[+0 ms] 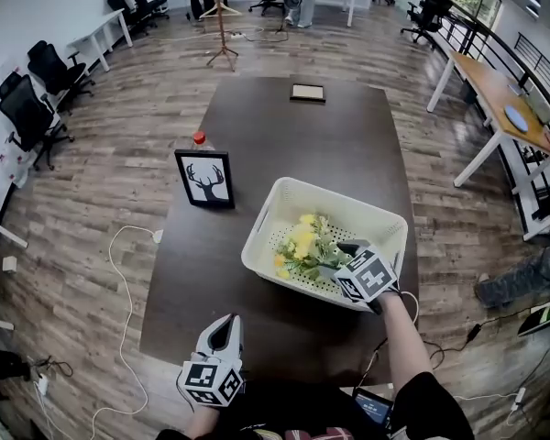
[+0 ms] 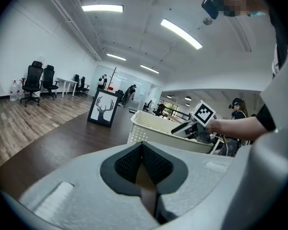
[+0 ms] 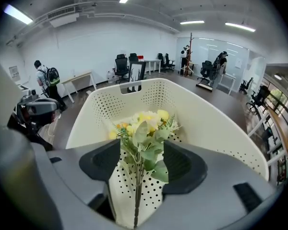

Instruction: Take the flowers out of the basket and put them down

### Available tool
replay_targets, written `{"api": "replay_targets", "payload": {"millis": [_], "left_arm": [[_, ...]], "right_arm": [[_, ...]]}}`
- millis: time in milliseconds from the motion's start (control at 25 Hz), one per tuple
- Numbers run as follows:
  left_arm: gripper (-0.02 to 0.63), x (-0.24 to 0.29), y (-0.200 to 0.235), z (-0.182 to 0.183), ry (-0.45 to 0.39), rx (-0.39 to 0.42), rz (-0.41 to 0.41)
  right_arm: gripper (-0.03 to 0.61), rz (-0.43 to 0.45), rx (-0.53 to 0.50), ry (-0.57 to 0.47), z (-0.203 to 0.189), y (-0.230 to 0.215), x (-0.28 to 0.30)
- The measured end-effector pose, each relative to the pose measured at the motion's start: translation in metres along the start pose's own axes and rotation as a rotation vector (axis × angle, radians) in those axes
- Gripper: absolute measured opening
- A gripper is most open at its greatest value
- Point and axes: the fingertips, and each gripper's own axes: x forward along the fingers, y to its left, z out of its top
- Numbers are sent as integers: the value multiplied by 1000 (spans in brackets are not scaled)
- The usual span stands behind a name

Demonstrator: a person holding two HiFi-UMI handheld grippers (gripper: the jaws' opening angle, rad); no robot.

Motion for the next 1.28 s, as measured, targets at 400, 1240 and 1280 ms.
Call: {"api": "replay_targets", "payload": {"millis": [400,1240,1280], "left_arm": [[8,13,13,2,11,-38,14],[8,10,41,-6,26,-94,75],[8,9,41,-7,28,-91,75]], "right_arm": [[310,40,-46,131,-23,-2,38],[140,127,111,238,-46,1,75],[123,126,112,240,-47,1,76]]}}
